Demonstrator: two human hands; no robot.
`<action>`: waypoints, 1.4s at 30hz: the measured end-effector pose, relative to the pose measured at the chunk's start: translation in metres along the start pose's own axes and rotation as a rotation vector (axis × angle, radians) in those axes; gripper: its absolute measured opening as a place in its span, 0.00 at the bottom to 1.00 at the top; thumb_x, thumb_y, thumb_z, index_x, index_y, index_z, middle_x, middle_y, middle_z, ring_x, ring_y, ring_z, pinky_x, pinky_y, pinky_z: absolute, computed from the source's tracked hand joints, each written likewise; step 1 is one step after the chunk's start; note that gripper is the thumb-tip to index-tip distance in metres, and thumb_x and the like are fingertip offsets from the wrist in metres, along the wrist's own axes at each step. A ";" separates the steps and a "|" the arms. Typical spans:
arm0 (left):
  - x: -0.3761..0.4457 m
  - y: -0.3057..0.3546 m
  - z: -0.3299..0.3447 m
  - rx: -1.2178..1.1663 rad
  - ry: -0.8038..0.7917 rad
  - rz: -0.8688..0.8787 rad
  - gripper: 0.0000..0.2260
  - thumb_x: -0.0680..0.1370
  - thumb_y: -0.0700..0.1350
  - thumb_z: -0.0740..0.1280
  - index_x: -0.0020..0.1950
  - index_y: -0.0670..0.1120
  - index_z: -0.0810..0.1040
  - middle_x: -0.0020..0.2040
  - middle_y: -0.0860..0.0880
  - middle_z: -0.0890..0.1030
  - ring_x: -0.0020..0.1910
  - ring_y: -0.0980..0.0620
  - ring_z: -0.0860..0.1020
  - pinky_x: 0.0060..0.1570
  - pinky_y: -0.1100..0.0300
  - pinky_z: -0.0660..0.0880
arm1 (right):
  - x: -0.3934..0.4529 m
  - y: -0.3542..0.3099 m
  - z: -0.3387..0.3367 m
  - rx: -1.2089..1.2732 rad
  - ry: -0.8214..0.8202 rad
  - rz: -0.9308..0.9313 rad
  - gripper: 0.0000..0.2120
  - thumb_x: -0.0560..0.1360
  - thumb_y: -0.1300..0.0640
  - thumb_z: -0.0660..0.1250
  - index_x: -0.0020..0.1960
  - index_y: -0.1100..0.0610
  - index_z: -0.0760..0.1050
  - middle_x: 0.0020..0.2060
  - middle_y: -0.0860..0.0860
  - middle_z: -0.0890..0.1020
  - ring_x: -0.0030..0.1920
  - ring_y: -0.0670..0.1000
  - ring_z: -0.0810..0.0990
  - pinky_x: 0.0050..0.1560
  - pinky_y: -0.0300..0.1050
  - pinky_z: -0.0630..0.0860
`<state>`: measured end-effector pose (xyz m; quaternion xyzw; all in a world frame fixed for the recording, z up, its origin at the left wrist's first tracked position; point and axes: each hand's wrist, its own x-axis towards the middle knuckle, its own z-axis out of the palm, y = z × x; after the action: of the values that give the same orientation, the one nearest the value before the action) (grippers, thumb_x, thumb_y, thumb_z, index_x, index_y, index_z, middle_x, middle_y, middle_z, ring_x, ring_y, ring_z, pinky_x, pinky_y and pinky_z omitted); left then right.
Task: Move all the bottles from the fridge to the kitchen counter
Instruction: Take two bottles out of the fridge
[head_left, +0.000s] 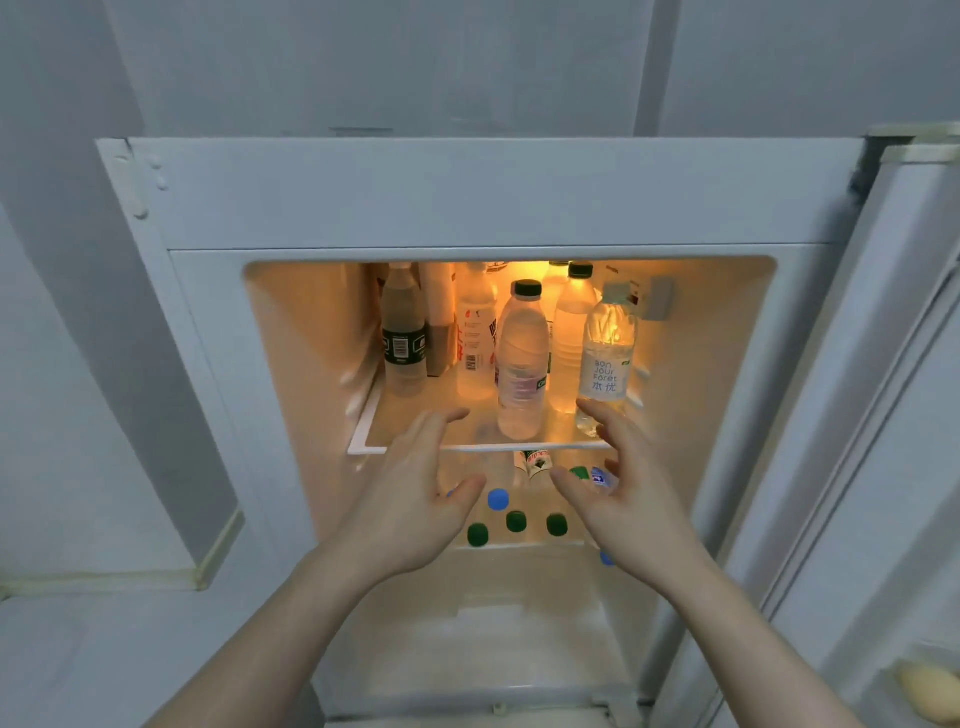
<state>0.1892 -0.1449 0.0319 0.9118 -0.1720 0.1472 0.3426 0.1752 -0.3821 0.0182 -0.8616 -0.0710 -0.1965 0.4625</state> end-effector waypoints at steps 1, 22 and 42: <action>0.010 -0.001 0.003 -0.022 -0.007 -0.003 0.29 0.78 0.52 0.70 0.76 0.60 0.62 0.74 0.61 0.67 0.72 0.59 0.67 0.70 0.55 0.69 | 0.006 0.002 0.001 -0.001 0.013 0.010 0.34 0.76 0.49 0.75 0.76 0.37 0.63 0.75 0.36 0.65 0.76 0.45 0.65 0.73 0.56 0.71; 0.136 -0.019 0.072 -0.164 0.037 -0.061 0.38 0.73 0.60 0.75 0.76 0.59 0.58 0.73 0.59 0.68 0.65 0.62 0.69 0.61 0.60 0.68 | 0.110 0.066 0.001 0.059 0.248 0.078 0.42 0.73 0.54 0.77 0.80 0.44 0.58 0.72 0.41 0.70 0.72 0.44 0.71 0.69 0.57 0.75; 0.160 -0.026 0.089 -0.216 0.060 -0.053 0.25 0.74 0.58 0.75 0.64 0.61 0.64 0.56 0.62 0.72 0.54 0.60 0.73 0.49 0.61 0.70 | 0.136 0.079 0.018 -0.062 0.344 0.064 0.27 0.71 0.50 0.78 0.66 0.49 0.71 0.54 0.47 0.78 0.54 0.48 0.79 0.47 0.39 0.76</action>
<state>0.3568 -0.2208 0.0143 0.8689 -0.1523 0.1460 0.4478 0.3287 -0.4193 0.0037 -0.8308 0.0430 -0.3284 0.4472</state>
